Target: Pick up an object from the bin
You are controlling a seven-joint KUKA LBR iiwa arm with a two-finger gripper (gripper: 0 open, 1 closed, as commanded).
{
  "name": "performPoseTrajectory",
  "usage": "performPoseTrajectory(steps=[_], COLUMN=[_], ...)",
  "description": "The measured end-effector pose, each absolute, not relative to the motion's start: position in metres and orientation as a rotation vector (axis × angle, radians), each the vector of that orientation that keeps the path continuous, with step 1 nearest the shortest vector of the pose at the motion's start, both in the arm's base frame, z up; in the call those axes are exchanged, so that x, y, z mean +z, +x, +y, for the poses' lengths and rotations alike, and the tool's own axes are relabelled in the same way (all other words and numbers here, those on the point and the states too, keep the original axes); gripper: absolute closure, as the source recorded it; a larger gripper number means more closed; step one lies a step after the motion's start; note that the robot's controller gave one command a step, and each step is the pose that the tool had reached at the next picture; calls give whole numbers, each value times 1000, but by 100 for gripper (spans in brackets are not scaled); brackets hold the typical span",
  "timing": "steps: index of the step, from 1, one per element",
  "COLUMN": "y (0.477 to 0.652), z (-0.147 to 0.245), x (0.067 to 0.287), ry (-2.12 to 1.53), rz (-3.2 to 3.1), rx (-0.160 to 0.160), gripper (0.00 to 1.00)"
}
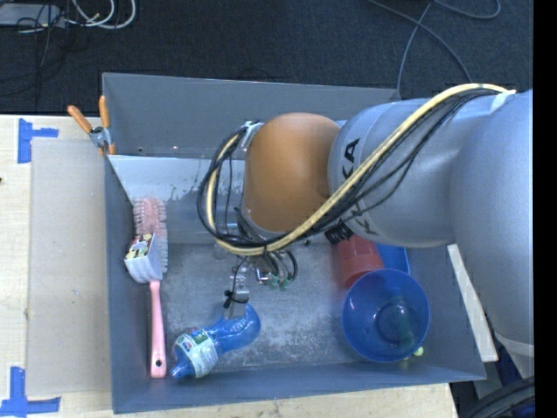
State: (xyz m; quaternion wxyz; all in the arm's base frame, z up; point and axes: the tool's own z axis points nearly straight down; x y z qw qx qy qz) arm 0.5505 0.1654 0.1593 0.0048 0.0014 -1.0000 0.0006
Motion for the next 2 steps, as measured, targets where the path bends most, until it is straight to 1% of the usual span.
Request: performPoseTrajectory(steps=[1,2], y=[553,503], z=[164,166], x=[163,98], ry=[-2,236], rz=[-3139,-3130], rx=[0,1], gripper=[0,0])
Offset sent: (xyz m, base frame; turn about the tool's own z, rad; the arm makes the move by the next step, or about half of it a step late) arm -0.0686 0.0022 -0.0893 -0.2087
